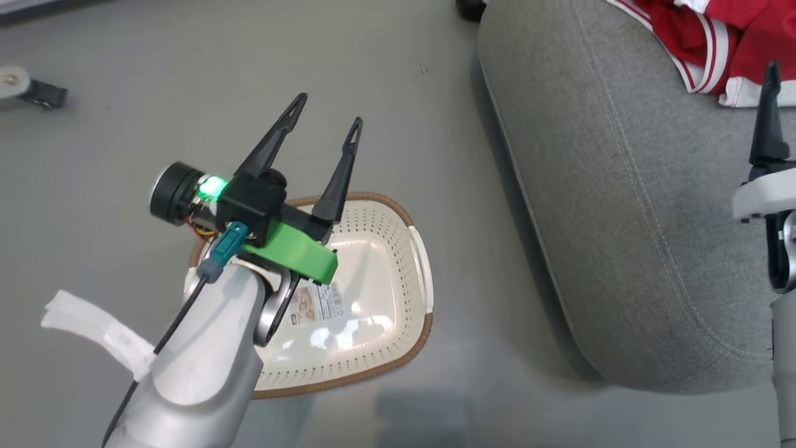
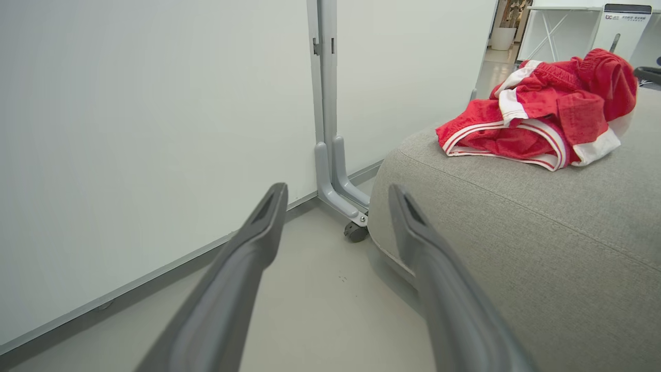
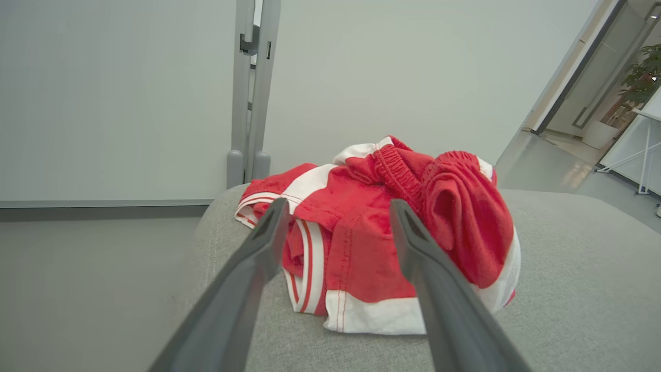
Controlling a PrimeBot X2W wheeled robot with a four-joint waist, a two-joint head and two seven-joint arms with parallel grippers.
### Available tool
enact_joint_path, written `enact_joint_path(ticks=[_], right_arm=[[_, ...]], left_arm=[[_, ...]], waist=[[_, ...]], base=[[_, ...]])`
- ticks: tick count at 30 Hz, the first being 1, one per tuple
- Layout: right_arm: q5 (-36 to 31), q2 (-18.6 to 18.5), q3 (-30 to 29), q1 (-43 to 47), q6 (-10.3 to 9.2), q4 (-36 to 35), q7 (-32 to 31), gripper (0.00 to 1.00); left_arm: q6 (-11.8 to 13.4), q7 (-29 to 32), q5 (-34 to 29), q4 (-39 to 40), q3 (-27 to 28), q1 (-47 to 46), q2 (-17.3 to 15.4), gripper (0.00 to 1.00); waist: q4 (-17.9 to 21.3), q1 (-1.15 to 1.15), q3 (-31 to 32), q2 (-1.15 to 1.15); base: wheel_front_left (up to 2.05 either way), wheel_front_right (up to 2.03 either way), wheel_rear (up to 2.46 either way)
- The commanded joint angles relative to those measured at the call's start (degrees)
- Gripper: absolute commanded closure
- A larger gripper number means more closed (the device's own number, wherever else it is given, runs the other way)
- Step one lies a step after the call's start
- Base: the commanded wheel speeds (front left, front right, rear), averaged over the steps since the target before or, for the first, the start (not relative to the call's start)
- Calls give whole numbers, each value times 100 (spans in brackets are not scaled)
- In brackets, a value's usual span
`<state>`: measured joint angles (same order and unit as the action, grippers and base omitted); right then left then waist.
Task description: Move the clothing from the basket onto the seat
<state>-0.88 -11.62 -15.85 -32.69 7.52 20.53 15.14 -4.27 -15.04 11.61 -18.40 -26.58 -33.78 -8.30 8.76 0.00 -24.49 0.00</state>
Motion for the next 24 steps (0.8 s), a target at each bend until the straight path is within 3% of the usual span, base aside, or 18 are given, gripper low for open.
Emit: enact_joint_path(ticks=[1,12,24], right_arm=[[58,19,83,122,-6,-104,1,0],[247,464,814,673,-6,-672,1,0],[358,789,1320,1091,-6,-659,1,0]], left_arm=[[27,-20,79,28,81,159,6,0],[121,-20,108,212,975,892,224,0],[71,-20,-27,392,1898,1608,397,0]], waist=[[-240,0,336,0],[-782,0,960,0],[-1173,0,1619,0]], base=[[0,0,0],[0,0,0],[0,0,0]])
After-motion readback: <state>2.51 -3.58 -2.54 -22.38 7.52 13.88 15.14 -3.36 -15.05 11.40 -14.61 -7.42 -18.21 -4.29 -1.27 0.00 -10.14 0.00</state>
